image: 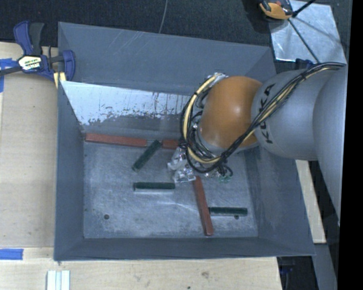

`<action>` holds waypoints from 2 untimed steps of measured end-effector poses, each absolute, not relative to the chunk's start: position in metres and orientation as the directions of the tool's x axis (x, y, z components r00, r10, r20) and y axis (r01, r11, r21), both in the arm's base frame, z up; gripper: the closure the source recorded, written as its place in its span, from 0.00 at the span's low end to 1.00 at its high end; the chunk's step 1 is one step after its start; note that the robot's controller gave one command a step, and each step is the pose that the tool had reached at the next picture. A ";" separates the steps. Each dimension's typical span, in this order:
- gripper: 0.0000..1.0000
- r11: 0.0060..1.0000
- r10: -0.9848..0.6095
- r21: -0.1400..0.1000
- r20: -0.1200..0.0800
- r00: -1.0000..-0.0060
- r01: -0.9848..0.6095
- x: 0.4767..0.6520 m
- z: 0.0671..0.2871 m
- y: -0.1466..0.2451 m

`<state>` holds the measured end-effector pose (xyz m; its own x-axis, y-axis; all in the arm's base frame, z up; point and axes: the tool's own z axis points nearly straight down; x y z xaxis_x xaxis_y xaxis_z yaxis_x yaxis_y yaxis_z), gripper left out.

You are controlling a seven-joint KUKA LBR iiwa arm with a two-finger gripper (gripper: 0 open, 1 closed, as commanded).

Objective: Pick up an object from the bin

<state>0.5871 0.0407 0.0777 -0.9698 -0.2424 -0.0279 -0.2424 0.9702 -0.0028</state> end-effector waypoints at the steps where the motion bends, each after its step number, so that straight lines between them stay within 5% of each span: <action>1: 1.00 0.971 -0.239 0.000 0.002 -0.971 -0.239 0.584 0.113 0.040; 2: 0.00 0.959 -0.284 0.000 -0.004 -0.959 -0.284 0.585 0.163 0.049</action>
Offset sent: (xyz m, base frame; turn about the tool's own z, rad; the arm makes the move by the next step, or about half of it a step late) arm -0.0032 0.0088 0.0846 -0.0442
